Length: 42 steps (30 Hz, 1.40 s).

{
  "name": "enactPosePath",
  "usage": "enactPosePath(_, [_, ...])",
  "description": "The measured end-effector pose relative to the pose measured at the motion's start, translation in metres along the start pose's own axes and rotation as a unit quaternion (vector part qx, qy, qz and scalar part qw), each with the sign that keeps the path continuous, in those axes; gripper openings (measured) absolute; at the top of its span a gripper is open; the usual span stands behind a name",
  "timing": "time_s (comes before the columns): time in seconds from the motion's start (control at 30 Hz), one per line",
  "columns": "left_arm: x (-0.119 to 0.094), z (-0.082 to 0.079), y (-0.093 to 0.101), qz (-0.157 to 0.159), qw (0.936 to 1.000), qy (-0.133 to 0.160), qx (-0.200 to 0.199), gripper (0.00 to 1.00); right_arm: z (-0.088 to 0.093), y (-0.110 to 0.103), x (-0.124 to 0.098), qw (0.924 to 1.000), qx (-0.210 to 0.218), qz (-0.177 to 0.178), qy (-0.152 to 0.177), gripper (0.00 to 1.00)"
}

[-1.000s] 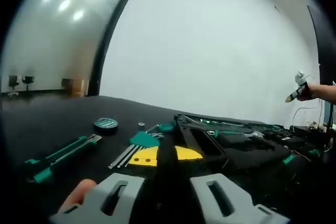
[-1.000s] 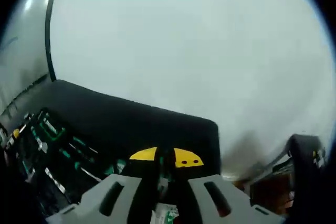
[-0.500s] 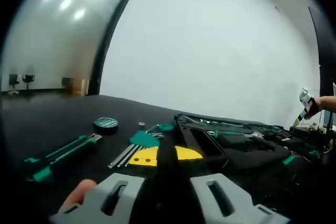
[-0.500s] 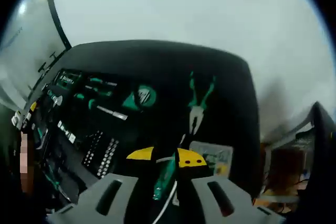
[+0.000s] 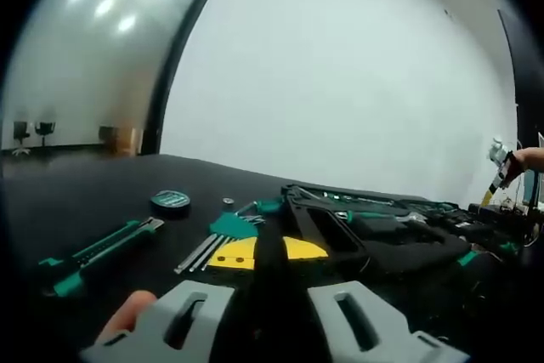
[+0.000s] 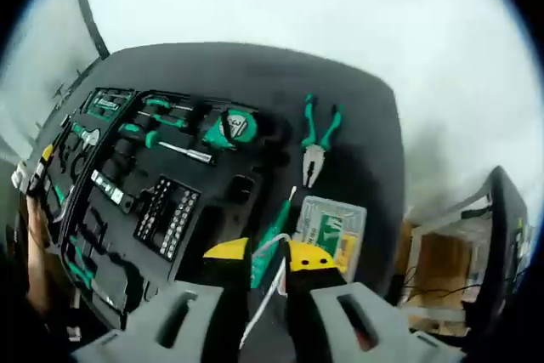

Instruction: Pick up the tools and put them into their designated positions in the toolbox.

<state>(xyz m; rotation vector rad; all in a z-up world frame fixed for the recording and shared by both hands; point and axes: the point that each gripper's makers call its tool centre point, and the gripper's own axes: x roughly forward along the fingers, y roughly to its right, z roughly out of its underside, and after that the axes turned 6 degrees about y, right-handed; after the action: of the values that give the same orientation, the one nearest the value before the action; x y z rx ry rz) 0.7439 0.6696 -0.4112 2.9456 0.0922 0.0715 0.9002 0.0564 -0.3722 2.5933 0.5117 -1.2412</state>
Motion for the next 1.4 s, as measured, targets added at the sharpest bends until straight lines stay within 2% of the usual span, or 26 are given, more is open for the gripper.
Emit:
enactPosePath(0.07, [0.0, 0.0, 0.001, 0.0, 1.0, -0.001, 0.001, 0.13, -0.004, -0.001, -0.008, 0.9991, -0.039, -0.007, 0.011, 0.1])
enactPosePath(0.13, [0.005, 0.0, -0.006, 0.0, 1.0, -0.002, 0.001, 0.13, -0.012, 0.009, -0.013, 0.9961, -0.083, 0.027, 0.012, 0.1])
enactPosePath(0.23, [0.011, 0.0, -0.016, -0.001, 1.0, -0.003, -0.001, 0.13, -0.039, 0.004, -0.014, 0.9859, -0.151, 0.034, 0.063, 0.1])
enactPosePath(0.27, [0.011, 0.0, -0.017, -0.001, 1.0, -0.002, -0.001, 0.13, -0.051, -0.001, -0.012, 0.9784, -0.187, 0.023, 0.085, 0.1])
enactPosePath(0.3, [0.011, 0.0, -0.017, -0.002, 1.0, -0.002, -0.001, 0.13, -0.057, 0.0, -0.01, 0.9758, -0.193, 0.03, 0.099, 0.1])
enactPosePath(0.33, [0.012, 0.0, -0.018, -0.002, 1.0, -0.002, -0.002, 0.13, -0.064, 0.011, -0.004, 0.9777, -0.173, 0.06, 0.103, 0.1])
enactPosePath(0.4, [0.013, 0.0, -0.02, -0.003, 1.0, -0.002, -0.003, 0.13, -0.074, 0.027, 0.009, 0.9798, -0.134, 0.091, 0.117, 0.1])
enactPosePath(0.43, [0.01, 0.0, -0.015, -0.003, 1.0, -0.001, -0.002, 0.13, -0.075, 0.03, 0.012, 0.981, -0.125, 0.094, 0.115, 0.12])
enactPosePath(0.53, [0.008, 0.0, -0.013, -0.002, 1.0, 0.0, -0.001, 0.13, -0.079, 0.045, 0.039, 0.9899, -0.043, 0.08, 0.109, 0.24])
enactPosePath(0.57, [0.009, 0.0, -0.013, -0.002, 1.0, 0.0, -0.001, 0.13, -0.08, 0.052, 0.046, 0.9903, -0.025, 0.086, 0.106, 0.27])
enactPosePath(0.63, [0.012, 0.001, -0.016, -0.001, 1.0, 0.0, 0.0, 0.13, -0.086, 0.065, 0.061, 0.9886, -0.021, 0.092, 0.117, 0.24])
enactPosePath(0.7, [0.012, 0.001, -0.016, 0.0, 1.0, 0.0, 0.001, 0.12, -0.092, 0.075, 0.077, 0.9861, 0.005, 0.1, 0.133, 0.24])
enactPosePath(0.73, [0.012, 0.001, -0.016, 0.0, 1.0, 0.0, 0.002, 0.12, -0.095, 0.076, 0.087, 0.9852, 0.017, 0.091, 0.144, 0.24])
enactPosePath(0.87, [0.013, 0.001, -0.017, 0.002, 1.0, 0.002, 0.004, 0.12, -0.087, 0.081, 0.12, 0.9865, 0.049, 0.087, 0.13, 0.31])
enactPosePath(0.9, [0.013, 0.001, -0.017, 0.002, 1.0, 0.002, 0.004, 0.12, -0.084, 0.091, 0.127, 0.9845, 0.045, 0.113, 0.126, 0.29])
enactPosePath(0.93, [0.013, 0.001, -0.018, 0.002, 1.0, 0.002, 0.004, 0.12, -0.086, 0.094, 0.129, 0.9837, 0.041, 0.119, 0.128, 0.24])
enactPosePath(1.0, [0.013, 0.001, -0.017, 0.002, 1.0, 0.002, 0.006, 0.12, -0.09, 0.103, 0.141, 0.9792, 0.052, 0.134, 0.143, 0.22])
enactPosePath(1.07, [0.013, 0.001, -0.016, 0.003, 1.0, 0.002, 0.006, 0.12, -0.089, 0.101, 0.156, 0.9783, 0.084, 0.119, 0.146, 0.22])
enactPosePath(1.13, [0.011, 0.001, -0.013, 0.002, 1.0, 0.003, 0.006, 0.12, -0.078, 0.096, 0.172, 0.9805, 0.103, 0.111, 0.125, 0.22])
enactPosePath(1.17, [0.009, 0.001, -0.011, 0.002, 1.0, 0.004, 0.007, 0.12, -0.089, 0.096, 0.176, 0.9742, 0.126, 0.097, 0.16, 0.16])
enactPosePath(1.2, [0.008, 0.001, -0.01, 0.002, 1.0, 0.004, 0.008, 0.12, -0.086, 0.09, 0.179, 0.9779, 0.133, 0.073, 0.144, 0.12])
enactPosePath(1.23, [0.008, 0.001, -0.01, 0.002, 1.0, 0.005, 0.008, 0.12, -0.085, 0.095, 0.176, 0.9766, 0.132, 0.09, 0.143, 0.1])
enactPosePath(1.27, [0.008, 0.001, -0.01, 0.002, 0.9999, 0.005, 0.009, 0.12, -0.097, 0.088, 0.172, 0.974, 0.124, 0.069, 0.177, 0.07])
enactPosePath(1.3, [0.008, 0.001, -0.01, 0.002, 0.9999, 0.005, 0.009, 0.12, -0.102, 0.087, 0.167, 0.9722, 0.115, 0.067, 0.193, 0.06])
enactPosePath(1.33, [0.008, 0.001, -0.01, 0.002, 0.9999, 0.005, 0.009, 0.12, -0.111, 0.09, 0.156, 0.967, 0.09, 0.091, 0.22, 0.06])
enactPosePath(1.4, [0.007, 0.0, -0.009, 0.004, 0.9999, 0.005, 0.01, 0.12, -0.124, 0.085, 0.136, 0.9556, 0.076, 0.083, 0.272, 0.06])
